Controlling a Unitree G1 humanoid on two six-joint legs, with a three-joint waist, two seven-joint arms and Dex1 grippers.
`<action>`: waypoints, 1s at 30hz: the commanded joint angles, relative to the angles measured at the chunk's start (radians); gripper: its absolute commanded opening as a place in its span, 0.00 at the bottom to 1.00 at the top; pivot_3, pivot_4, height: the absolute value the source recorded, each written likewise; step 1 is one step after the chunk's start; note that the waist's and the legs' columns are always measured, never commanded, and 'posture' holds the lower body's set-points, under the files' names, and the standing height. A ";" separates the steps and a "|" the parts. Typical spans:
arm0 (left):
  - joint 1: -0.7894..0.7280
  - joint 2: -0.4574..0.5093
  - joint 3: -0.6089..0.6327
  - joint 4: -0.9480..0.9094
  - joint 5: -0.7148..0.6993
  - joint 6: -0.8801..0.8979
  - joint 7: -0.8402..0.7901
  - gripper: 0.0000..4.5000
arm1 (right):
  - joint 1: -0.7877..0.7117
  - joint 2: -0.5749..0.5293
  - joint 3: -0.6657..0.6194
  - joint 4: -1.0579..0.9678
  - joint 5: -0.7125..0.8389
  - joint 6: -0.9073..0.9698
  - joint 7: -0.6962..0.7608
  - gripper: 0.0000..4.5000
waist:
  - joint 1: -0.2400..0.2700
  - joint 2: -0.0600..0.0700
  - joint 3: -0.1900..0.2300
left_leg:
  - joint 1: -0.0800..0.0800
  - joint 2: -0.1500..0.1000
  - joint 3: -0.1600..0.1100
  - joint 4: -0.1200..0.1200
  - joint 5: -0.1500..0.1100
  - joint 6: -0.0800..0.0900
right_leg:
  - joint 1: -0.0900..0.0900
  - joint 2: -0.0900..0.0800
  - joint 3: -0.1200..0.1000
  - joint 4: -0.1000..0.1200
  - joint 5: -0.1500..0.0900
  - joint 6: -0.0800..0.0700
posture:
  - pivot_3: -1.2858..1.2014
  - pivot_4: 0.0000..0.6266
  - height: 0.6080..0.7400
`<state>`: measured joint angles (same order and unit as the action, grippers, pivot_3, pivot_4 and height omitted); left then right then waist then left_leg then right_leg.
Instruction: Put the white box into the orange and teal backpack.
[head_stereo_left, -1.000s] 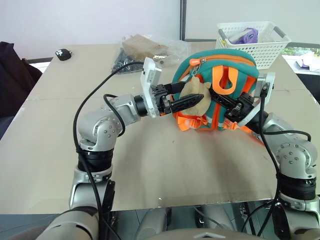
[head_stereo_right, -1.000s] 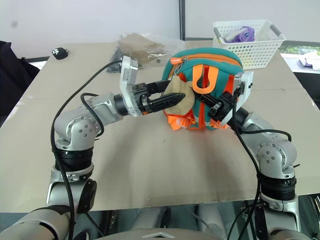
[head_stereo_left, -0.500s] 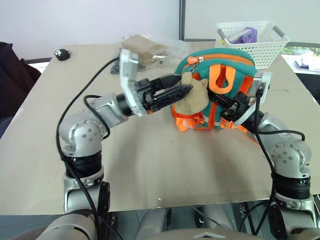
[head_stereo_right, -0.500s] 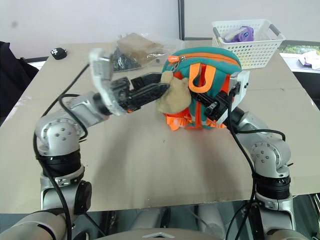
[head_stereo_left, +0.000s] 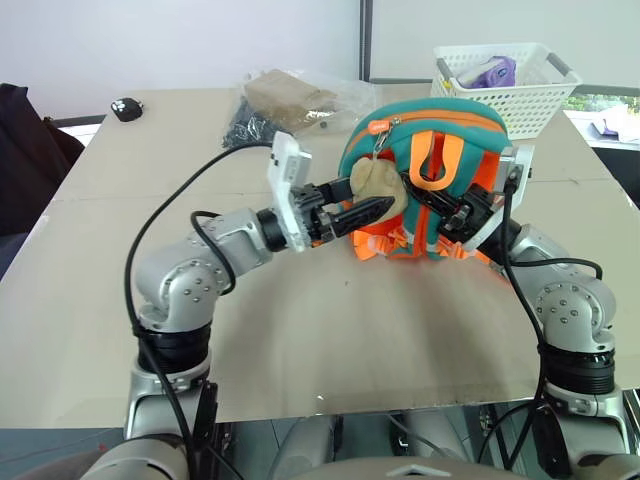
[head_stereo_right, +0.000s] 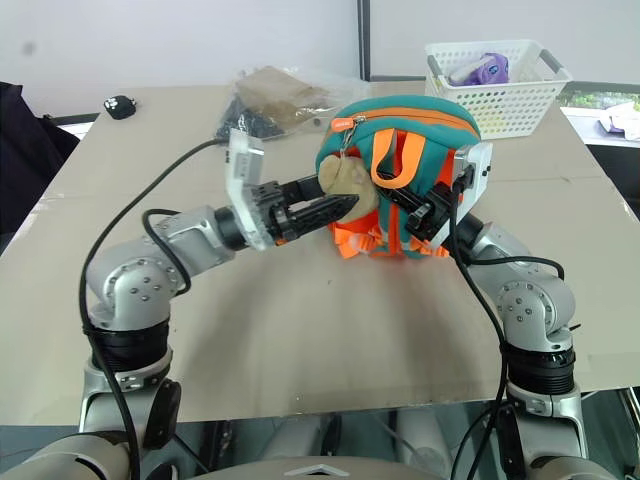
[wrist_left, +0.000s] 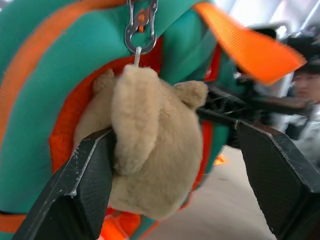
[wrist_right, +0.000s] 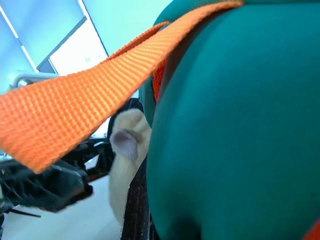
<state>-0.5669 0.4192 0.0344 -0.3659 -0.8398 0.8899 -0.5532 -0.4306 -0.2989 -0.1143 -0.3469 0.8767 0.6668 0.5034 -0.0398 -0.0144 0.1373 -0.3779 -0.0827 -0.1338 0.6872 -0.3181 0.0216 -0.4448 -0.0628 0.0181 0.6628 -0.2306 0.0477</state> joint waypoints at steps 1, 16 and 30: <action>-0.009 -0.017 -0.040 0.004 0.057 -0.061 -0.012 0.76 | -0.020 0.010 0.004 -0.043 0.014 -0.019 0.007 0.02 | 0.000 0.000 0.000 | 0.000 0.000 0.000 0.000 0.000 0.000 | 0.000 0.000 0.000 0.000 0.000 0.000 | 0.52 0.24 1.00; 0.010 0.179 0.157 -0.024 -0.053 -0.056 -0.186 0.04 | -0.023 0.015 -0.012 -0.040 0.029 -0.021 0.003 0.02 | -0.008 0.000 0.000 | 0.000 0.001 0.000 -0.001 0.000 0.000 | -0.001 0.001 0.000 0.001 0.000 0.000 | 0.52 0.24 1.00; 0.013 0.254 -0.244 0.409 0.547 -0.329 -0.180 0.04 | -0.022 0.012 -0.017 -0.034 0.024 -0.031 -0.011 0.02 | 0.001 0.001 0.000 | 0.000 -0.001 0.000 -0.001 0.000 0.000 | 0.000 0.000 -0.002 0.000 0.000 0.000 | 0.52 0.24 1.00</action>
<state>-0.5539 0.6689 -0.1483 -0.0098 -0.3799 0.5937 -0.7357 -0.4383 -0.2922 -0.1081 -0.3465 0.8891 0.6619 0.4972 -0.0390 -0.0133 0.1369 -0.3779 -0.0833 -0.1331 0.6862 -0.3181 0.0217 -0.4454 -0.0628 0.0161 0.6625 -0.2306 0.0477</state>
